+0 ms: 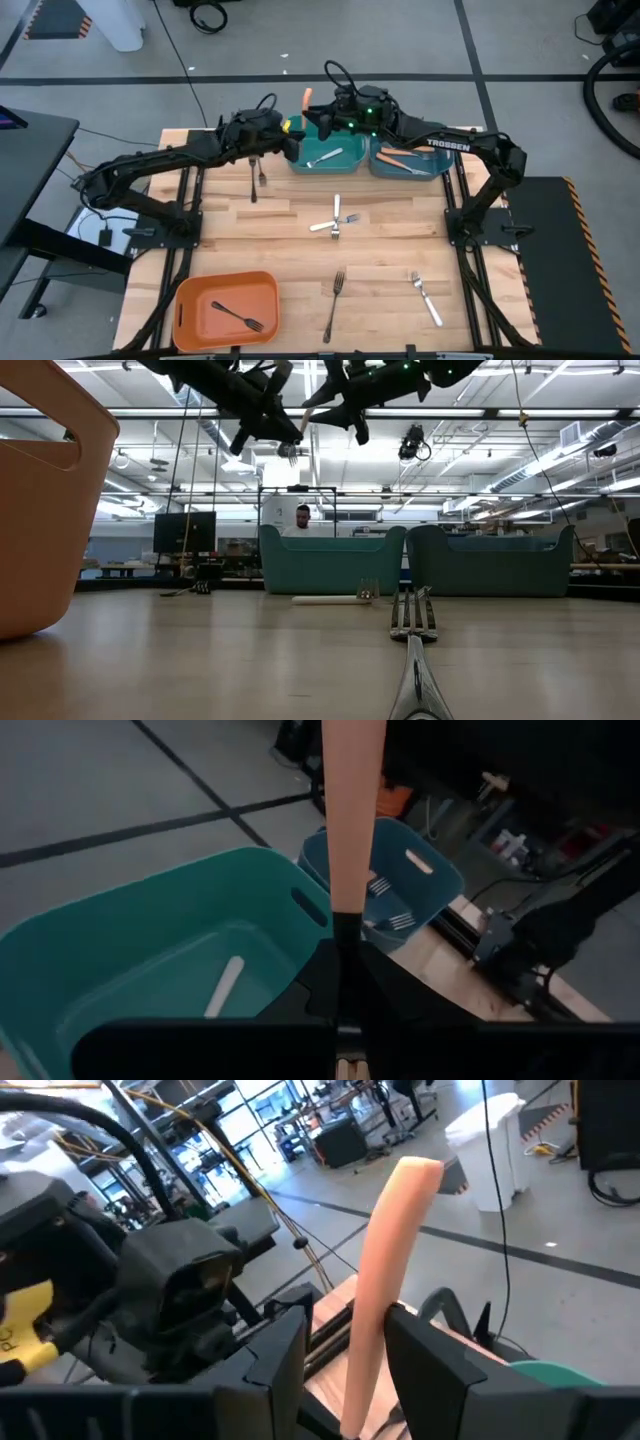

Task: Sort silverware by color (type)
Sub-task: Put the orange fork into the blue bin

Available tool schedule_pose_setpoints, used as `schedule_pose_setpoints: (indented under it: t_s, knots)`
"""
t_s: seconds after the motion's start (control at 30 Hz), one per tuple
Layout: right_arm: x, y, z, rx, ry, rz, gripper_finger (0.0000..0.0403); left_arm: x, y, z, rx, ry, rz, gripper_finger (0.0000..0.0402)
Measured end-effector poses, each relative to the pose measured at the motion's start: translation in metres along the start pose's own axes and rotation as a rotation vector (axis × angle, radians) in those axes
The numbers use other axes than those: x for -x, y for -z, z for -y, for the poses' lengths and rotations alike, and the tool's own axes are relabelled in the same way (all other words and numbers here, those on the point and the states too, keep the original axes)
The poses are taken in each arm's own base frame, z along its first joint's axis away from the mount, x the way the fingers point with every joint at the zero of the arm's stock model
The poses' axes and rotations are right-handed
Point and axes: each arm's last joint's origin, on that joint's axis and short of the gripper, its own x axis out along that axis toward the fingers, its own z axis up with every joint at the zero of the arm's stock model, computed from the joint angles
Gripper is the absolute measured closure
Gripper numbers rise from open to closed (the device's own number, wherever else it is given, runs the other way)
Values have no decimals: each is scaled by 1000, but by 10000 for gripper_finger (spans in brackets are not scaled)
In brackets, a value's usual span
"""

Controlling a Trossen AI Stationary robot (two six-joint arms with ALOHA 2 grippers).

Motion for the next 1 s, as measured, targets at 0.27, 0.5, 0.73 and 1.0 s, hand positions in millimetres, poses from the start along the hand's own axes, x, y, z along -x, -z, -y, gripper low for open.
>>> schedule_pose_setpoints:
  t_s: [0.27,0.5,0.73,1.0]
  knots:
    - [0,0,2,21,40,8,264,-13,-6,16,-68,40,-8,374]
    - [0,0,4,19,49,11,348,-16,-3,16,-74,35,-20,375]
    - [0,0,4,45,43,-1,360,-16,-3,15,-84,39,-27,371]
    - [9,-1,9,109,100,-70,360,-9,-9,18,-117,57,10,319]
